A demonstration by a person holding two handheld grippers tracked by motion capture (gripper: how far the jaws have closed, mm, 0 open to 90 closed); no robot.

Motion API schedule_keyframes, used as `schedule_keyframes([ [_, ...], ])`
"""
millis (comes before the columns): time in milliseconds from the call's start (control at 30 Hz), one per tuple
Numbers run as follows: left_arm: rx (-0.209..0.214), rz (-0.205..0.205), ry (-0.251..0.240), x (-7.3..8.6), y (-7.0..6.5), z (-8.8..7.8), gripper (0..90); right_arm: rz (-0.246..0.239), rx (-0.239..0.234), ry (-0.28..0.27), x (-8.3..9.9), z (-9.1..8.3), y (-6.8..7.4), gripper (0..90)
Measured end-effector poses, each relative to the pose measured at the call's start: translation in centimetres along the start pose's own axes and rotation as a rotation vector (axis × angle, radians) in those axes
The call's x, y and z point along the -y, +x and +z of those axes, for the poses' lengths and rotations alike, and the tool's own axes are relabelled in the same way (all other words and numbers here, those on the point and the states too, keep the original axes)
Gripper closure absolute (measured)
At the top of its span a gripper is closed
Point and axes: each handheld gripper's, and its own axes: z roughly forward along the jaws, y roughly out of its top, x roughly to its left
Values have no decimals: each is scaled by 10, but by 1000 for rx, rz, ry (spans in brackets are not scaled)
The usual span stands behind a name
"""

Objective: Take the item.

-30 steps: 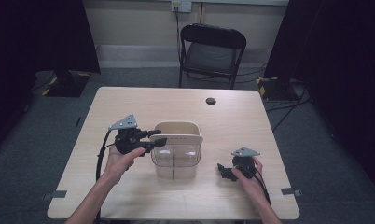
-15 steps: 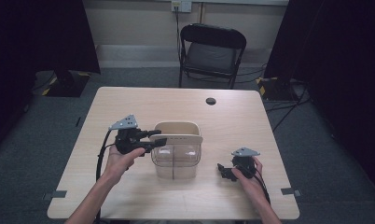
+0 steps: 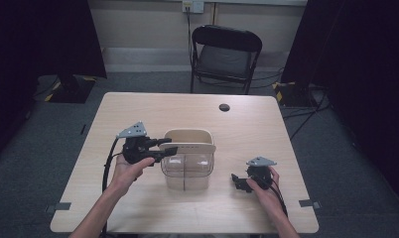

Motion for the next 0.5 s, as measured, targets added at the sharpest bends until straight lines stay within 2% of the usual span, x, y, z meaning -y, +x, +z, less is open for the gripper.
schedule_keyframes([
  [500, 0, 3, 0, 0, 0, 0, 520, 0, 0, 0, 0, 0, 0, 134],
])
